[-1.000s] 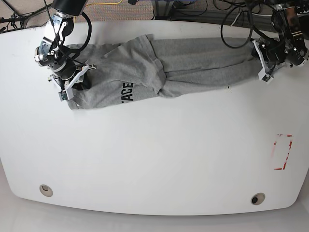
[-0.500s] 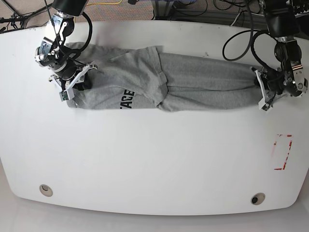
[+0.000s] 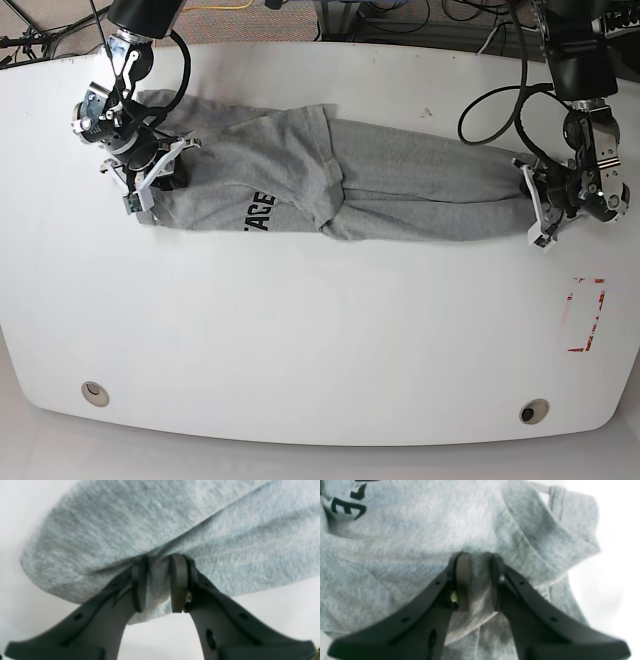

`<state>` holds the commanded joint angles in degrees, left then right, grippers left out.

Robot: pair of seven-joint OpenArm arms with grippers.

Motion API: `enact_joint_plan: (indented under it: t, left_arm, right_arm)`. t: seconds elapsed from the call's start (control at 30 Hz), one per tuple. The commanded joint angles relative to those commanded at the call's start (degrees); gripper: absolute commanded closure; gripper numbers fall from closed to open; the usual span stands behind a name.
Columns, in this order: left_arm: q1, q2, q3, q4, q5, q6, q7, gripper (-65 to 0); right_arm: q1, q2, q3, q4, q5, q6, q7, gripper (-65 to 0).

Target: Fold the T-shirt properly

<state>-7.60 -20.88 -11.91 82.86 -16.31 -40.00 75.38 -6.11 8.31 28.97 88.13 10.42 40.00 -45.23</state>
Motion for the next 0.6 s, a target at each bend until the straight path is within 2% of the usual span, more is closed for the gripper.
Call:
enact_joint_plan:
  t: [0.03,0.1,0.17,0.3,0.43,0.6]
  left_arm:
    - [0.0,0.0,-0.62,0.88,-0.35,0.0,0.26,-23.1]
    - [0.0,0.0,-4.22,3.69,-2.81,0.0,1.14,-32.8]
    - [0.0,0.0,-7.12,4.92,-5.19,0.0,1.49,-38.2]
    - [0.09,-0.18,-13.01,5.1,-10.46,0.0,1.76,-39.7]
    - [0.0,-1.93,-18.02,1.58,-15.3,0.0,1.49,-39.7]
    - [-0.97,-2.73,-20.92,-5.71,-16.88,0.0,0.35,-39.7]
  right_arm:
    - [0.0,0.0,0.0,0.0,0.0,0.0,0.0,-12.2]
    - [0.0,-0.09,0.0,0.0,0.0,0.0,0.0,-12.2]
    - [0.0,-0.09,-0.09,0.0,0.0,0.0,0.0,-12.2]
    - [0.0,-0.09,-0.09,0.0,0.0,0.0,0.0,-12.2]
    - [0.0,-0.09,-0.09,0.0,0.0,0.0,0.0,-12.2]
    - [0.0,-0.09,-0.09,0.0,0.0,0.0,0.0,-12.2]
